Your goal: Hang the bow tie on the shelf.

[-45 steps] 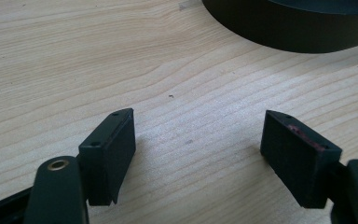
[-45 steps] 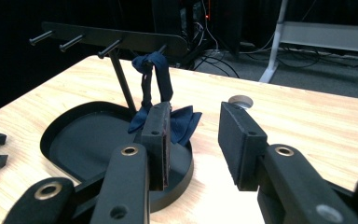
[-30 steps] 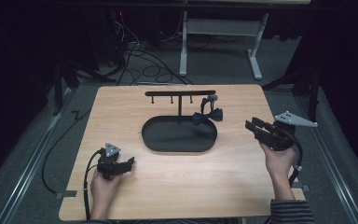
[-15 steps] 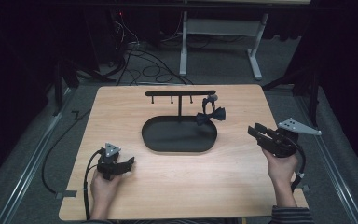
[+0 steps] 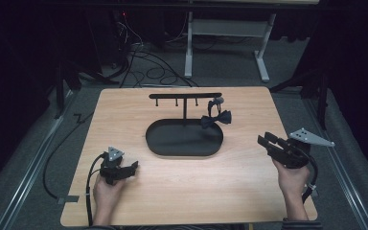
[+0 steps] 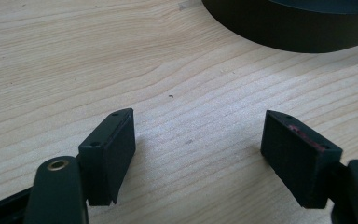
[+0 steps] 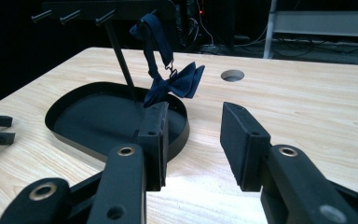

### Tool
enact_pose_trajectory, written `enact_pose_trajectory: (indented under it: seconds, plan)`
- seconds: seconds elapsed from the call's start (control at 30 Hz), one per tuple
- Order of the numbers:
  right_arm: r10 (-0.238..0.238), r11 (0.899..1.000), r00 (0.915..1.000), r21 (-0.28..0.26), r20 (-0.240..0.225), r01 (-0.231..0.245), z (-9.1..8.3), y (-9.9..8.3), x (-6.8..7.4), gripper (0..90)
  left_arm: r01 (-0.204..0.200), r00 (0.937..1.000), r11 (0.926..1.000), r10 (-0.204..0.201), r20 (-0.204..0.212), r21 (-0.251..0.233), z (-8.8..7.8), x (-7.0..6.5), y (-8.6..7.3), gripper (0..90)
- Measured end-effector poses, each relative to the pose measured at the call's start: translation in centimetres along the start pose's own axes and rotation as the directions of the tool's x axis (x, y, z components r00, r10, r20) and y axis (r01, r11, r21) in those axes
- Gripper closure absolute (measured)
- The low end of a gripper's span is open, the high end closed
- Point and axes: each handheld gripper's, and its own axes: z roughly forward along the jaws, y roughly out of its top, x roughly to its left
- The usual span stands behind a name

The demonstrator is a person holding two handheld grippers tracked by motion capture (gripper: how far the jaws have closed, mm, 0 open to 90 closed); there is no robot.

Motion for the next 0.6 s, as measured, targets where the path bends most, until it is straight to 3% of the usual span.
enact_pose_trajectory:
  seconds: [0.6]
  plan:
    - [0.039,0.999,0.9992,0.012,-0.011,-0.039,0.6,-2.1,-0.1,62.5,0.0,1.0,1.0,0.0,0.0,0.0,0.0,0.0,0.0,26.6]
